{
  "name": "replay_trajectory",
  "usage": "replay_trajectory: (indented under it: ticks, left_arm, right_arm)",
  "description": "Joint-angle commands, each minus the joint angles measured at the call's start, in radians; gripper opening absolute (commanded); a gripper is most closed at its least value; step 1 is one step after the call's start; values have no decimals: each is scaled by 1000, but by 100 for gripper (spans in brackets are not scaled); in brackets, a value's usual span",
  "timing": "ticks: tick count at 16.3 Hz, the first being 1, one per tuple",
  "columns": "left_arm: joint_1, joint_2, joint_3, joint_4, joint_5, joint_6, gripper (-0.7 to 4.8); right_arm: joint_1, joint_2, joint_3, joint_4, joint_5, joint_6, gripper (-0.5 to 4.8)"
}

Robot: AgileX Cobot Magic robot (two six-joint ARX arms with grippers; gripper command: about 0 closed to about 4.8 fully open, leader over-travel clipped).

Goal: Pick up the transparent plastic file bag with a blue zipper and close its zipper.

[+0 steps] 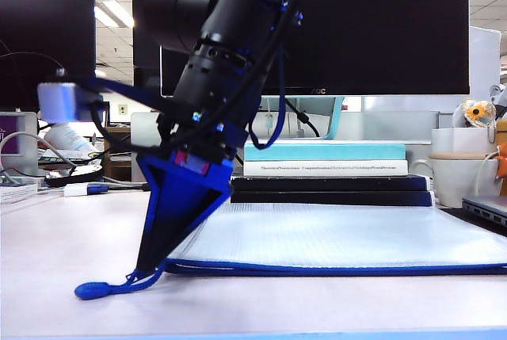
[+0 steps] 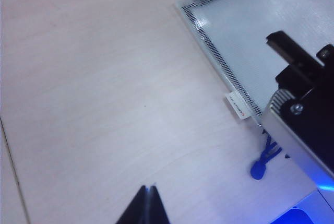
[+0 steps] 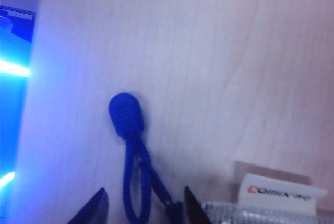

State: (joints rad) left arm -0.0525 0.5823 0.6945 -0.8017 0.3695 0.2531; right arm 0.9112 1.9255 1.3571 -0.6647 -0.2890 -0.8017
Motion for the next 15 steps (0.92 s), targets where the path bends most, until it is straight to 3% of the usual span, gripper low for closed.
replay_trajectory:
  ticks: [1, 2, 4, 5, 7, 9, 15]
  left_arm:
    - [1, 3, 5, 22, 13, -2, -6]
    - [1, 5, 5, 23, 13, -2, -6]
    - [1, 5, 5, 25, 13, -2, -6]
    - [1, 5, 5, 25, 13, -2, -6]
    - [1, 5, 5, 26, 13, -2, -6]
    - [1, 5, 5, 45, 12, -2, -6]
    - [2, 5, 5, 180, 9, 3, -5]
  right_arm:
    - [2, 32, 3, 4, -9, -4, 188]
    - [6, 46, 3, 7, -9, -3, 188]
    - [8, 47, 3, 11, 3, -3, 12]
    - [7, 47, 3, 11, 10, -3, -5]
    - [7, 47, 4, 22, 40, 3, -1]
    - [7, 43, 64, 32, 44, 100, -1]
    - [7, 20, 304, -150, 44, 121, -1]
